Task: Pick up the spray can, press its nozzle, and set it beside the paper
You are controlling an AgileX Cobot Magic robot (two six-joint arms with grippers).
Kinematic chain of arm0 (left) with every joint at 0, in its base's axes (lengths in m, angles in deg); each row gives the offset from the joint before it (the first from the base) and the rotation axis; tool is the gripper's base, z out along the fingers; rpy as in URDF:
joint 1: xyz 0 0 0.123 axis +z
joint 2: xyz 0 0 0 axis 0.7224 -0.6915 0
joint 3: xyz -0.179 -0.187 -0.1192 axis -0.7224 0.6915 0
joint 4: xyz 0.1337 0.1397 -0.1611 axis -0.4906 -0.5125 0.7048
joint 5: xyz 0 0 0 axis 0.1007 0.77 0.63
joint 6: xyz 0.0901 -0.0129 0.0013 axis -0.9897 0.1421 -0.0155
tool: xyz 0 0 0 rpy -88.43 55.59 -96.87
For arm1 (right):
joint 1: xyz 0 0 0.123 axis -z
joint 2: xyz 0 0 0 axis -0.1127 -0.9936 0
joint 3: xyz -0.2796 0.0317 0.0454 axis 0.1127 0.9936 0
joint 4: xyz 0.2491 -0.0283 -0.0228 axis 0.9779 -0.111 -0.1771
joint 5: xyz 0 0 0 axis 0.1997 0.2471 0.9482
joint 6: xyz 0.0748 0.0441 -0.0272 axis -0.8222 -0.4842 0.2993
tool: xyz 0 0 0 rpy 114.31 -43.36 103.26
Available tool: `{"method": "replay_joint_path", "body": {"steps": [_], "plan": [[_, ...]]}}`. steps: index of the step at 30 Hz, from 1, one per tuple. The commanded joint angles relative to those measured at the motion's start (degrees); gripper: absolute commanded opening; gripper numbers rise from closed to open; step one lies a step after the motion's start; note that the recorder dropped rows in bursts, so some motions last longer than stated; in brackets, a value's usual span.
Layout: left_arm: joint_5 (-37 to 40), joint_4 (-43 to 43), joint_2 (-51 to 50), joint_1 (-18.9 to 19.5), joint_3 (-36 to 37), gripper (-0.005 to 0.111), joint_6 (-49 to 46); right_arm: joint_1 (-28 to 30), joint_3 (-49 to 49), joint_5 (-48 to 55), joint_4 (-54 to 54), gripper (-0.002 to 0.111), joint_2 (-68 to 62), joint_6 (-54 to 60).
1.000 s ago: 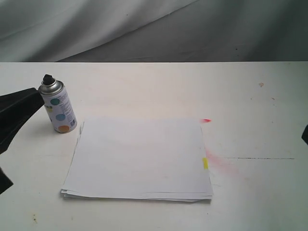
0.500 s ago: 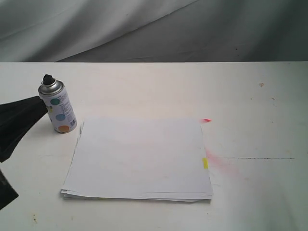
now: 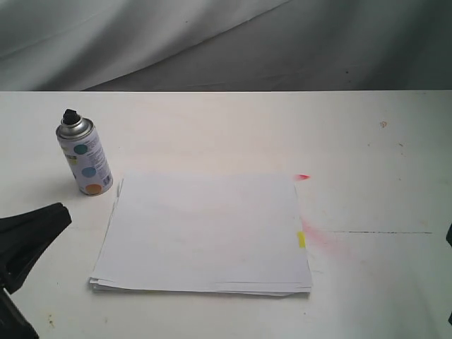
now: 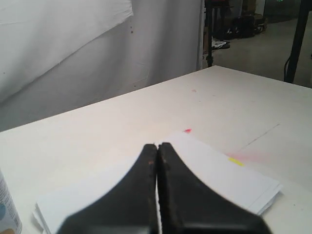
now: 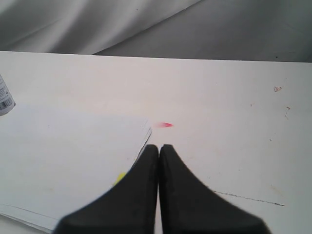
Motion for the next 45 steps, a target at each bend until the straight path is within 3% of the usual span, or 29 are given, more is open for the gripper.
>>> {"method": "replay_joint_path", "body": {"steps": [1,6,28,37,45], "plan": [[0.31,2.75,0.01,-0.31,1.55,0.000,-1.96,-0.31,0.38,0.45,0.38,0.000,-0.18,-0.08],[1.27,10.21,0.01,-0.31,2.56,0.000,-2.41,-0.31,0.38,0.45,0.38,0.000,-0.18,-0.08],[1.64,9.73,0.18,-0.31,2.56,0.000,-2.20,-0.03,0.38,-0.59,-0.67,0.000,0.02,0.11],[1.64,9.73,0.15,-0.31,2.56,0.000,-2.30,12.97,0.38,2.32,6.57,0.000,10.02,-0.32],[1.64,9.73,0.15,-0.31,2.56,0.000,-2.30,14.05,0.38,-0.87,4.73,0.000,15.38,-0.39]]}}
